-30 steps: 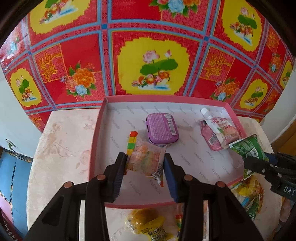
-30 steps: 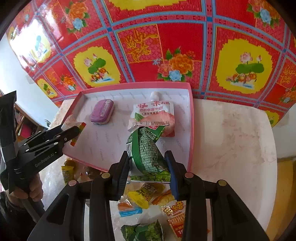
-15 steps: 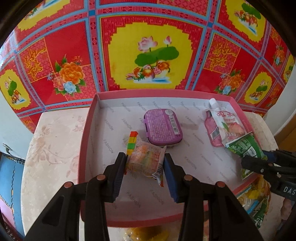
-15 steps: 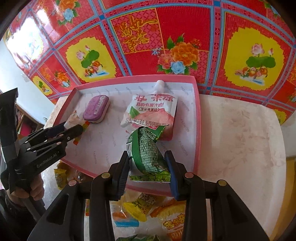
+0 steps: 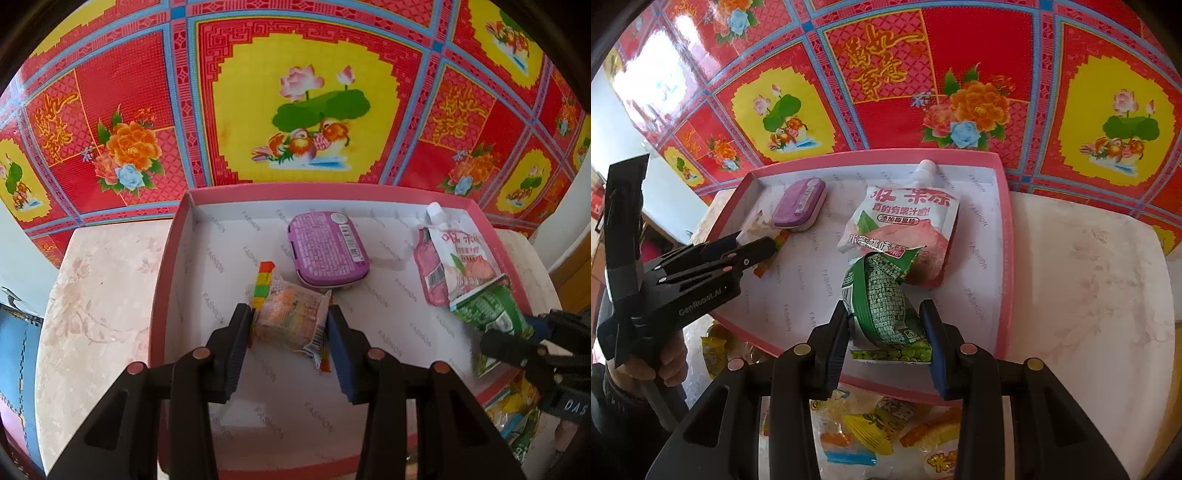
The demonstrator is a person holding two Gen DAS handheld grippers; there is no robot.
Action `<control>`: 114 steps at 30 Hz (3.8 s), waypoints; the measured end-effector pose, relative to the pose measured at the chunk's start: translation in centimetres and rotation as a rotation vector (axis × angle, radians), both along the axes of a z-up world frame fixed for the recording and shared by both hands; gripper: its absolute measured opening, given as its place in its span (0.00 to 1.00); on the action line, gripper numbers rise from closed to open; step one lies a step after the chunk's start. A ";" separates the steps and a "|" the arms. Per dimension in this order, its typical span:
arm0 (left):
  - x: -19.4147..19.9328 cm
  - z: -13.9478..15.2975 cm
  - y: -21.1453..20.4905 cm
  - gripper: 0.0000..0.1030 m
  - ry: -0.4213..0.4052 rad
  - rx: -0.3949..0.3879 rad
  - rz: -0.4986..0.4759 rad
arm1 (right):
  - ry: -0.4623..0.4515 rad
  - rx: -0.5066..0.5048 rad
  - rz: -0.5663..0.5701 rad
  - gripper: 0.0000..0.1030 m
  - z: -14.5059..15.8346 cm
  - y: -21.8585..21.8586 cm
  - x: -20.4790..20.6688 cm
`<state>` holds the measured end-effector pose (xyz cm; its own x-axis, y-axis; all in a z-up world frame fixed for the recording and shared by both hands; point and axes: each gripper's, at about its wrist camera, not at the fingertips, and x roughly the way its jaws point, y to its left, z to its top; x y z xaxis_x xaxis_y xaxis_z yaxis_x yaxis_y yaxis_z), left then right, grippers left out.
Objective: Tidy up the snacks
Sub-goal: 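Carry the candy pack with the left tool while the right tool carries the green bag into the tray, then open the left tool on the candy pack while the right tool releases the green bag, then grasp the yellow snack pack with the left tool while the right tool grasps the large green pea bag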
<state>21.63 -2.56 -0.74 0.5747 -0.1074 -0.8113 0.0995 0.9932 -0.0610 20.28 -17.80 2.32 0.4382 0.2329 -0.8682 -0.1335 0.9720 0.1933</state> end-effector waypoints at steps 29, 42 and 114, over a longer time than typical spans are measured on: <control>1.6 0.4 -1.1 0.51 -0.007 -0.001 -0.020 | 0.014 0.018 0.022 0.41 -0.6 1.5 1.6; 0.0 2.3 -0.2 0.53 0.007 -0.027 0.004 | -0.073 0.025 -0.015 0.47 2.1 0.8 -1.1; -11.8 -0.1 0.9 0.34 0.060 -0.049 0.013 | -0.010 0.021 -0.113 0.47 1.5 -1.8 -13.9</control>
